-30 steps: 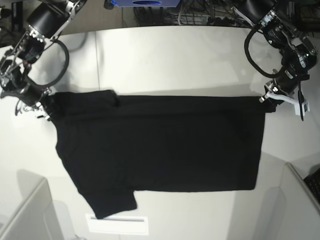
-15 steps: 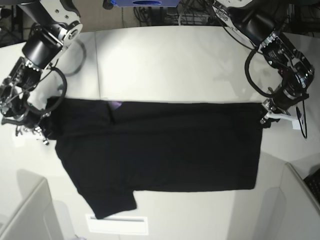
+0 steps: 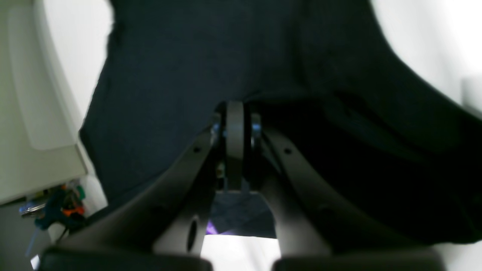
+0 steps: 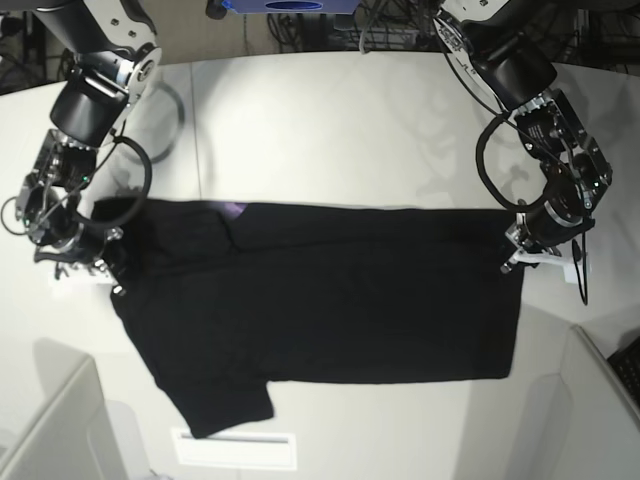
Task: Fold the T-shirt properly
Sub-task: 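Lift the shirt with both grippers and drag it toward the robot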
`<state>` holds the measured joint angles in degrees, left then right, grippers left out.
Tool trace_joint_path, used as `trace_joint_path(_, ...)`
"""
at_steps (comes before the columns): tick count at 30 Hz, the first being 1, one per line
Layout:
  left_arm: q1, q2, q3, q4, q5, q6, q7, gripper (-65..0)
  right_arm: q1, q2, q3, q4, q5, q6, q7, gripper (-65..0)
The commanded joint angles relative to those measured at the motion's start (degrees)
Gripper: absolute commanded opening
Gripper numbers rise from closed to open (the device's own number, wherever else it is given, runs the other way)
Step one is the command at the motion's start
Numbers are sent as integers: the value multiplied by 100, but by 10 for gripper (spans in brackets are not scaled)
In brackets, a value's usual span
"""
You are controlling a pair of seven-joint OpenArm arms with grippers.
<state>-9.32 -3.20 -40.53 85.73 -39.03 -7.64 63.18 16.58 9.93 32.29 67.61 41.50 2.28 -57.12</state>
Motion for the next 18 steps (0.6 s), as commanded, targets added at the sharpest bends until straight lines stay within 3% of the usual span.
trace_joint_path(1,-118,-89,14,73,-128,-40,-98,-650,184,163,-7,39,119,13,99,-650)
trace_joint_path(18,-426,-203,295,-437,-128,-32,-300,-650,351,189,-183,-155,119,22,310,-650)
